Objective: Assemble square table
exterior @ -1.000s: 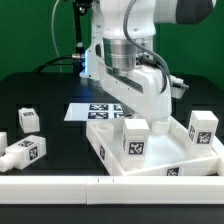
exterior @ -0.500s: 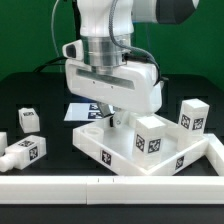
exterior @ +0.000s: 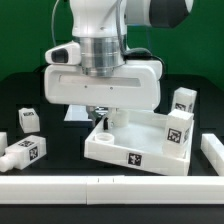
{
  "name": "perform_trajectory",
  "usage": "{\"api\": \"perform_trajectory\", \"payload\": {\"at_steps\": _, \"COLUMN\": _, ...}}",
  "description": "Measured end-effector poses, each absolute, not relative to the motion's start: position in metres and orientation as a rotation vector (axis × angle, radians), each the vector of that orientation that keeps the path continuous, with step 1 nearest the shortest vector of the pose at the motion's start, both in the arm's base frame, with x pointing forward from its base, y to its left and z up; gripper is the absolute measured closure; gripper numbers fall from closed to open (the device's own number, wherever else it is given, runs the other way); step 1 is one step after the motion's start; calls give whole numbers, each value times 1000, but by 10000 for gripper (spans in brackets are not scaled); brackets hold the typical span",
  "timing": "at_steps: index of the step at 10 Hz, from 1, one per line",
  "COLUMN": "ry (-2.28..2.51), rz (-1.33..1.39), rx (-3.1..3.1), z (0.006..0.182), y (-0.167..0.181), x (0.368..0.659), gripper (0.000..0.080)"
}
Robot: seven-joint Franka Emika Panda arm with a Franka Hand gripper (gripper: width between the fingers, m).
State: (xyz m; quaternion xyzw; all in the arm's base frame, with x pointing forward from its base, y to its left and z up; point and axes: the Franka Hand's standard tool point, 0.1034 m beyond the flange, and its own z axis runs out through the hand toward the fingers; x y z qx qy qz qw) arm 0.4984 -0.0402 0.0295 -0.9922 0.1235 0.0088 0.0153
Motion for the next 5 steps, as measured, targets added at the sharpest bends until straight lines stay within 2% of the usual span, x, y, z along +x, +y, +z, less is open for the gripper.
{"api": "perform_trajectory", "payload": {"at_steps": 2, "ry": -39, "rz": -45, "rx": -3126, "z": 32, "y": -52, "x": 520, "gripper": 739}}
{"api": "perform_trajectory", "payload": {"at_steps": 5, "ry": -281, "rz": -28, "rx": -3129, "z": 30, "y": -56, "x": 515, "gripper": 739}}
